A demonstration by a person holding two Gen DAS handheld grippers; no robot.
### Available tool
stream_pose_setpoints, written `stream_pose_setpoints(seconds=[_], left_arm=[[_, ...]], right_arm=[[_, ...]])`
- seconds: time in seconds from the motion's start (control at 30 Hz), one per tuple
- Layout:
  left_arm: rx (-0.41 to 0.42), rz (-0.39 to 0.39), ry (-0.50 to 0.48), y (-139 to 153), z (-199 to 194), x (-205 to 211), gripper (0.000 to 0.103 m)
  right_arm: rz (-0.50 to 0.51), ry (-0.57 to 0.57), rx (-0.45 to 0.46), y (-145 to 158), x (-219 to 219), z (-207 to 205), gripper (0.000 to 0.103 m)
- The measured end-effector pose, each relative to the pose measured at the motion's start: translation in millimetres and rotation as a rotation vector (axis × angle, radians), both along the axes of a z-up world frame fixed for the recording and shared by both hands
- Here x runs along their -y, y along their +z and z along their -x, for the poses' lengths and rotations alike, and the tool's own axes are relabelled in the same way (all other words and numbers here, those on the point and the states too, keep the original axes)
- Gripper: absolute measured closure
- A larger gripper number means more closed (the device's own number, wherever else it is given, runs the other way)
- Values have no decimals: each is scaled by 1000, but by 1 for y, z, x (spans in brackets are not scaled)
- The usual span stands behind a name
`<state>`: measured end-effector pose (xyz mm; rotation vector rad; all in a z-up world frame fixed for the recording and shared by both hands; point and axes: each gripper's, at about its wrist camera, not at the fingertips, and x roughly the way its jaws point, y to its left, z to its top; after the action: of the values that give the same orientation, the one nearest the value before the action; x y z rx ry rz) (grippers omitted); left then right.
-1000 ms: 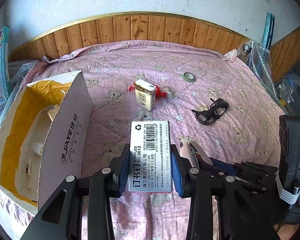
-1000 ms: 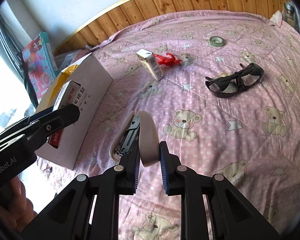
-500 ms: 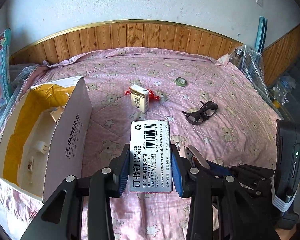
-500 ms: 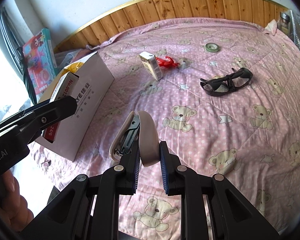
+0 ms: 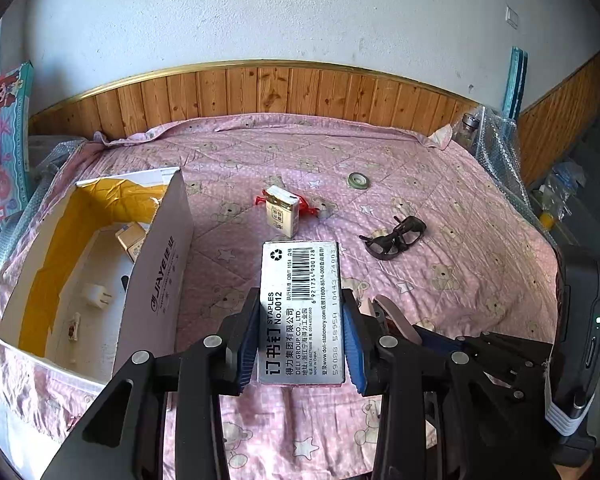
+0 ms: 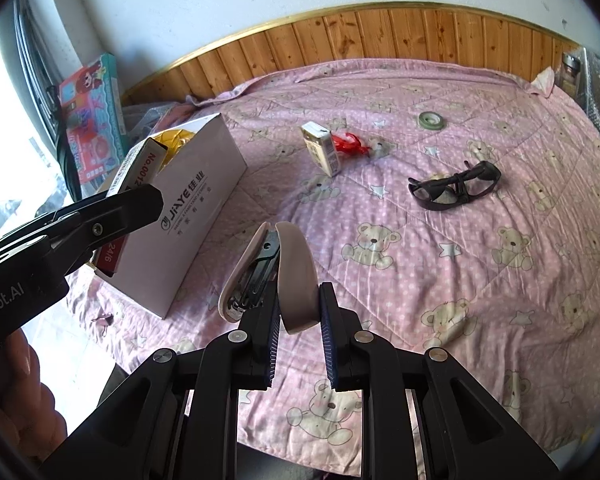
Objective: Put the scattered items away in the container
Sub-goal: 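Carry the staples box and pink stapler over the cardboard box with both grippers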
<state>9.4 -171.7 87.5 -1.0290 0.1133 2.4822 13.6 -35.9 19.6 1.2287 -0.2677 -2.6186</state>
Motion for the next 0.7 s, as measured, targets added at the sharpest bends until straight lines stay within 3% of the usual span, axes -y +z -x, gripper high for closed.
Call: stream_pose_setpoints(seconds=[0.7], left_arm=[[-1, -88, 112, 11, 7, 76, 65]], right_arm=[[-40, 106, -39, 23, 61, 3, 84]])
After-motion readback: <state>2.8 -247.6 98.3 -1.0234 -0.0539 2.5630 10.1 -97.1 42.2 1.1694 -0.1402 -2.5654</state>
